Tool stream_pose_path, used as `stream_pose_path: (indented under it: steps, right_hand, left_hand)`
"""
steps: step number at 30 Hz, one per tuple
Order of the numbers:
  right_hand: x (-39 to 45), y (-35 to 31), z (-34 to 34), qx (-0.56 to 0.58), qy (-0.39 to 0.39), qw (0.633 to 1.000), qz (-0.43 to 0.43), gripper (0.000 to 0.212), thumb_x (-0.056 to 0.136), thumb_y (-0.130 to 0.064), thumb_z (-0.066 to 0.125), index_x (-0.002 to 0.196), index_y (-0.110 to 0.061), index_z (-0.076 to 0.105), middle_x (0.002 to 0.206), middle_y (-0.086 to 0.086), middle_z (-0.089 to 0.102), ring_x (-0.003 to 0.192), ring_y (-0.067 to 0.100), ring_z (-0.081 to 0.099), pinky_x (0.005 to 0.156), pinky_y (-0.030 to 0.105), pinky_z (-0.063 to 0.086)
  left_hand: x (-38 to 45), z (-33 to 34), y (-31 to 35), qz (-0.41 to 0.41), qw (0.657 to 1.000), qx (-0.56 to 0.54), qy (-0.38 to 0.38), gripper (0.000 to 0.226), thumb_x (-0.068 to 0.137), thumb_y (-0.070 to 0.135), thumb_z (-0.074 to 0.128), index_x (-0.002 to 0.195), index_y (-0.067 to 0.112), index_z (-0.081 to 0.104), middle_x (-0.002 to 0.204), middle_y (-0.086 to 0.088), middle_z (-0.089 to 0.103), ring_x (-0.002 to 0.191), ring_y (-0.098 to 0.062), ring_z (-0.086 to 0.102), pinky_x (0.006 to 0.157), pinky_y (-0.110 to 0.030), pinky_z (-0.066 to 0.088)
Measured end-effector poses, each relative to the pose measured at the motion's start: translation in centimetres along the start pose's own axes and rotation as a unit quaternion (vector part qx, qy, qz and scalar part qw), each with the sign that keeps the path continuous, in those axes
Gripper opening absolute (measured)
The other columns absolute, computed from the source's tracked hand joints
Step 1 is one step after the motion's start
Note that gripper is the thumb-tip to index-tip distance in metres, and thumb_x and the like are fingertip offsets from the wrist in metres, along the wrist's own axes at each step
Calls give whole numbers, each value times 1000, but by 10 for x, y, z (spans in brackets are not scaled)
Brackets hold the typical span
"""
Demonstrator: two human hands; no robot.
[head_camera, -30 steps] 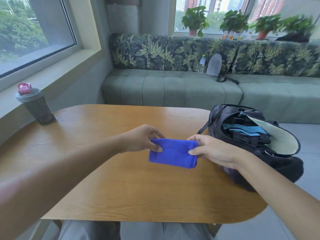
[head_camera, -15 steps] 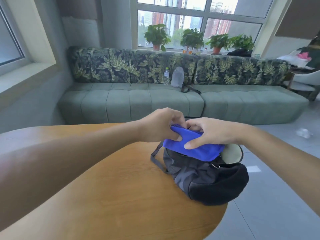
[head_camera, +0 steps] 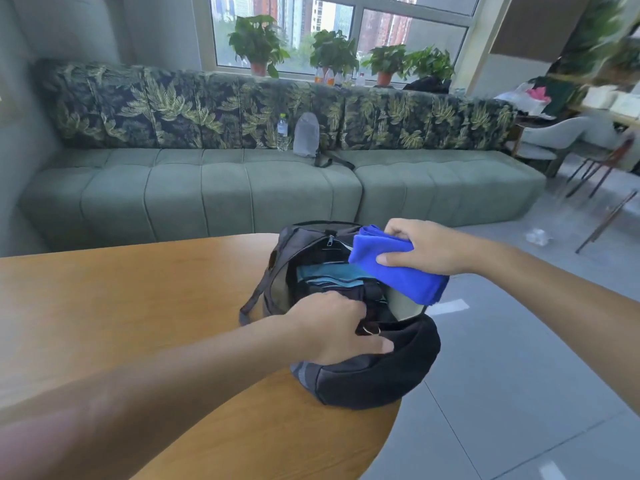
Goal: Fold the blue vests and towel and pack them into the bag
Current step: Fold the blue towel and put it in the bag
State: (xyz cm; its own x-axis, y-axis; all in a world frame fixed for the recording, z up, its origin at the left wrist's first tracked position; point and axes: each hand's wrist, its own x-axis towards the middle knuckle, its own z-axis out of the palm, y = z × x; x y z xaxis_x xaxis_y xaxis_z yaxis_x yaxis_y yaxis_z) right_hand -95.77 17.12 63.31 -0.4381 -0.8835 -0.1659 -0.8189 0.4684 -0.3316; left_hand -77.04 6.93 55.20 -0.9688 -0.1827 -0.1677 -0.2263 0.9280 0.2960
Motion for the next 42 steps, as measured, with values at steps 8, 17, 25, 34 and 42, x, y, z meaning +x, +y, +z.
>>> stream_pose_path:
  steps: [8,17,25,34,42]
  right_hand:
    - [13,-1,25,184,-8,982,43,37,94,-59,59,107,-25,52,106,-3,65,94,18,65,79,33,48]
    - [-2,-35,82,289,-50,954,57,42,94,-56,62,118,-22,52,113,0,67,100,16,67,89,33,52]
    - [-28,-68,106,240,-222,944,41,33,88,-12,70,115,-14,51,114,11,66,89,23,69,74,36,56]
    - [-38,-95,143,-4,-267,962,-54,19,87,-9,71,81,-11,54,76,3,58,71,23,57,54,28,43]
    - [-46,-99,166,-322,-382,864,-68,16,99,-10,48,95,-4,62,81,5,53,69,24,50,48,26,34]
  left_hand:
    - [-16,32,2,50,995,89,-19,60,92,72,49,122,21,56,105,-2,67,97,-30,63,83,-41,53]
    - [-69,41,-9,147,985,89,22,33,101,47,53,129,30,45,91,7,57,91,-23,58,72,-33,35]
    - [-117,54,-5,210,975,73,10,34,101,39,56,134,32,48,101,11,58,99,-20,56,88,-35,42]
    - [-141,58,2,214,975,66,10,37,97,47,54,130,30,51,105,11,64,102,-13,56,87,-28,36]
    - [-159,50,3,216,972,87,-26,59,105,49,44,157,32,21,133,11,59,119,-19,55,98,-31,39]
